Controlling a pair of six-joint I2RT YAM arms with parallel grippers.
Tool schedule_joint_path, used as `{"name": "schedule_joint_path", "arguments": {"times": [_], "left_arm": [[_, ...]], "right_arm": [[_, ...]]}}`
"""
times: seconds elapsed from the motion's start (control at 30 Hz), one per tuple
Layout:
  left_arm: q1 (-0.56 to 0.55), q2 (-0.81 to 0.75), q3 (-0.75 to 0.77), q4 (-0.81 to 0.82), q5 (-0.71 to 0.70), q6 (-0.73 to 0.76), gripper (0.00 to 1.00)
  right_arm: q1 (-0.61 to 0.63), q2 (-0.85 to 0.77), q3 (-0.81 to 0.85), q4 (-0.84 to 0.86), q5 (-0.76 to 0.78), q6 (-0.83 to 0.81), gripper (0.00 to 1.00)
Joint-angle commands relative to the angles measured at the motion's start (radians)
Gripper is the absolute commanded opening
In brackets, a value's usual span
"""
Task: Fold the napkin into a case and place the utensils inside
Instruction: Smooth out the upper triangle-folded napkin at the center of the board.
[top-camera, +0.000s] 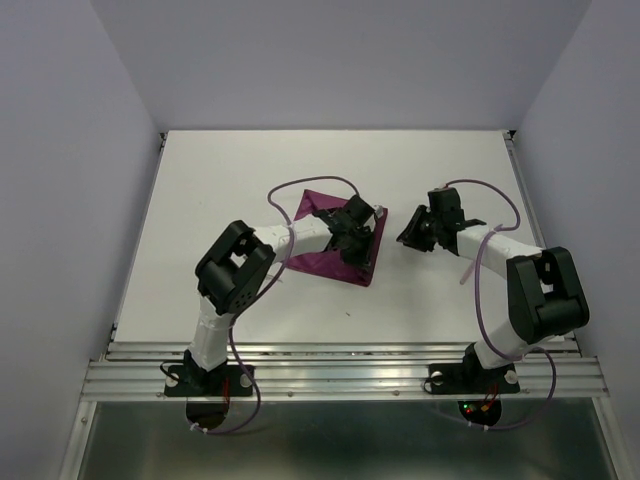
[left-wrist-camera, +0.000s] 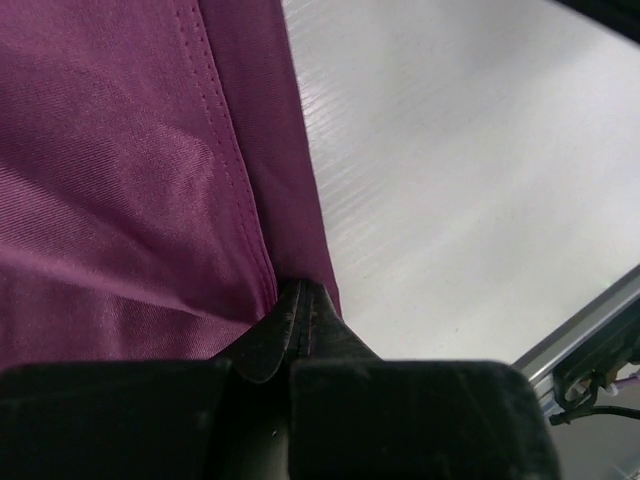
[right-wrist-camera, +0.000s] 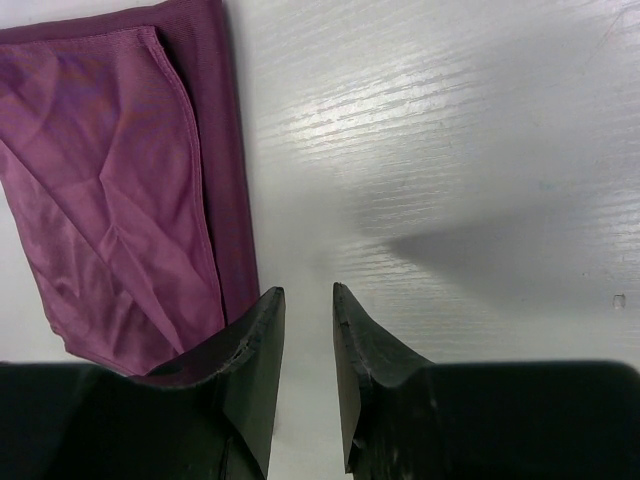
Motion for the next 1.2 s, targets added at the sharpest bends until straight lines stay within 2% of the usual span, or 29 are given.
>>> {"name": "schedule_joint_path", "arguments": {"times": [0.0,0.2,0.57,1.0,1.17], "left_arm": [[-0.004,-0.155,0.013,0.029,0.005,0.029,0.00],[0.003,-0.177,-0.017,0.011,-0.034,0.024,0.00],[0.006,-0.106,-0.031,-0.037,-0.084,0.036,0.00],[-0.006,-0.058,-0.023,-0.049,-0.074,0.061,0.00],[-0.010,-0.042,-0.022,-0.028,-0.029,0.066,0.00]], "right_arm": [[-0.008,-0.036,-0.003,0.029,0.002,-0.012,0.32],[-0.008,-0.031,-0.005,0.028,-0.003,-0.010,0.32],[-0.008,-0.031,-0.005,0.020,-0.003,-0.010,0.32],[-0.008,-0.025,-0.002,0.016,-0.004,-0.010,0.32],[-0.008,-0.020,-0.002,0.014,-0.004,-0.010,0.32]]}}
